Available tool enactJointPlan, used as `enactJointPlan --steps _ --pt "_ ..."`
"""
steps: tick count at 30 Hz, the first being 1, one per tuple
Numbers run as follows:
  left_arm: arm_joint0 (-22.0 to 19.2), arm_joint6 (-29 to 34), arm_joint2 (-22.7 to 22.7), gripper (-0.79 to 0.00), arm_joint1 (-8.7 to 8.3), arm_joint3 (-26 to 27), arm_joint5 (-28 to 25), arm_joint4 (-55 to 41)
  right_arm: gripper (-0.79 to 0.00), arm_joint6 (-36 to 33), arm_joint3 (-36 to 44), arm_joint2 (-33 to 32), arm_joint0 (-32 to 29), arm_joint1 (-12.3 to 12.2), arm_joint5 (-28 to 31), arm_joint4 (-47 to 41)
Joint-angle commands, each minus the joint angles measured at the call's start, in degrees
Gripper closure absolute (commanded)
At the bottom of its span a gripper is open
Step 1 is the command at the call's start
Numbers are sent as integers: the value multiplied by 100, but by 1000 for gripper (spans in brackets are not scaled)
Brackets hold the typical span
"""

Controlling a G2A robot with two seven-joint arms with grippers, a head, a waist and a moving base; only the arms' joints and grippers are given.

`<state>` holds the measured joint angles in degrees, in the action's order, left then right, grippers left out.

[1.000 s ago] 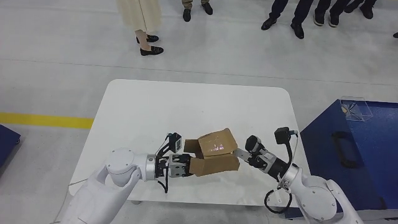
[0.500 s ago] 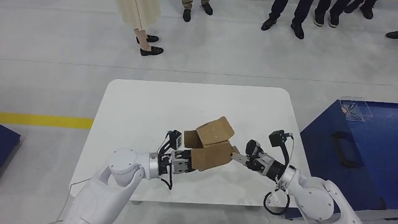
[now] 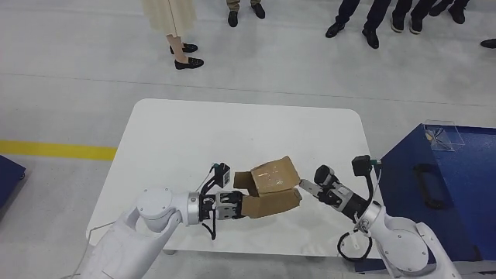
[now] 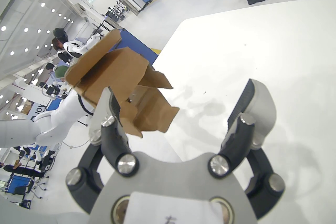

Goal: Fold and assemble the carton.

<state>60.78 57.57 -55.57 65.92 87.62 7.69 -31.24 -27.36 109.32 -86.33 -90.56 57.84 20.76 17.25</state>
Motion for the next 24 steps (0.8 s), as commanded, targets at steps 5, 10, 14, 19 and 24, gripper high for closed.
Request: enactJointPlan --steps 5,10,14,19,24 --pt "5 23 30 0 -1 41 13 103 -785 -271 -23 433 222 32 -161 195" --pt "-13 15 17 0 -2 20 63 125 -785 -246 -87 542 332 50 -194 256" --pt "-11 -5 -16 0 -4 -2 67 91 -785 -250 -104 487 328 47 -191 214" --pt "-10 6 -23 0 -1 -28 47 77 -785 -250 -98 444 307 47 -181 158" --pt "-25 30 -14 0 3 -47 69 70 -785 -264 -69 458 306 50 -192 158"
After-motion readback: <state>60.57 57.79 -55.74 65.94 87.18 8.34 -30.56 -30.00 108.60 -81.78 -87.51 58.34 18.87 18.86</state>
